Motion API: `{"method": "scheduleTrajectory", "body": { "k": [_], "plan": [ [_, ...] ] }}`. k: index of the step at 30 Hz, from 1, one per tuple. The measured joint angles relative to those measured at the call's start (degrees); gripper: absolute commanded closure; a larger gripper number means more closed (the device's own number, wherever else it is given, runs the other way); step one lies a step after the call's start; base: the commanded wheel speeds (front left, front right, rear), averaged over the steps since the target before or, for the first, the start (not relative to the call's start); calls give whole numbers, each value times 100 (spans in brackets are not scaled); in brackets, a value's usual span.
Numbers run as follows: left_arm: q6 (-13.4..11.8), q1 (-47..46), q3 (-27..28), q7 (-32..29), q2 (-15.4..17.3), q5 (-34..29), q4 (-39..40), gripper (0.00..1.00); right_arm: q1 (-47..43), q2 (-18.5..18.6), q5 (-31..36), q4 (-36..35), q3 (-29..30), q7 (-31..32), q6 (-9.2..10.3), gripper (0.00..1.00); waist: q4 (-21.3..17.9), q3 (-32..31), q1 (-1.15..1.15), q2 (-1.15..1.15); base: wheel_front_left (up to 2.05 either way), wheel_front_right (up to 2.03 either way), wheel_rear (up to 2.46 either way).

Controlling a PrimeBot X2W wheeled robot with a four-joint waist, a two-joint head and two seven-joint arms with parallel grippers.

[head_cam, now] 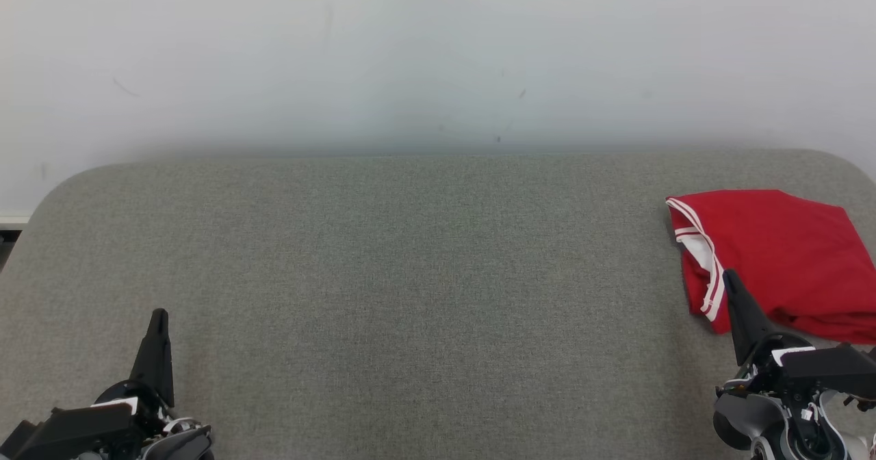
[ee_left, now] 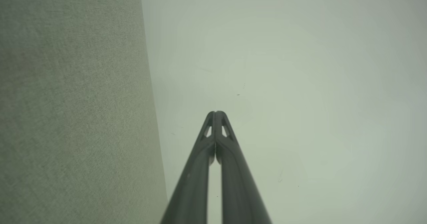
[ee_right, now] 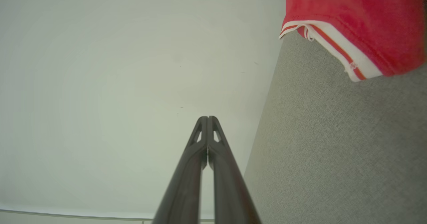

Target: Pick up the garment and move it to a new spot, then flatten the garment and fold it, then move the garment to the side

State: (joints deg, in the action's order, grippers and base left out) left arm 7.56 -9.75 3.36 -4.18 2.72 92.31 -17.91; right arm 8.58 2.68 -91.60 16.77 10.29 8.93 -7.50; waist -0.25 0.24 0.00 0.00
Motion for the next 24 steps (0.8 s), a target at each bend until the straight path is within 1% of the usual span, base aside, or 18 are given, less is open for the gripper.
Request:
{"method": "scheduleTrajectory", "body": {
  "k": [24],
  "plan": [
    [0, 0, 2, 0, -2, 0, 0, 100, 0, 0, 0, 0, 0, 0, 0, 100, 0, 0, 0, 0, 0, 0, 0]
  ]
}}
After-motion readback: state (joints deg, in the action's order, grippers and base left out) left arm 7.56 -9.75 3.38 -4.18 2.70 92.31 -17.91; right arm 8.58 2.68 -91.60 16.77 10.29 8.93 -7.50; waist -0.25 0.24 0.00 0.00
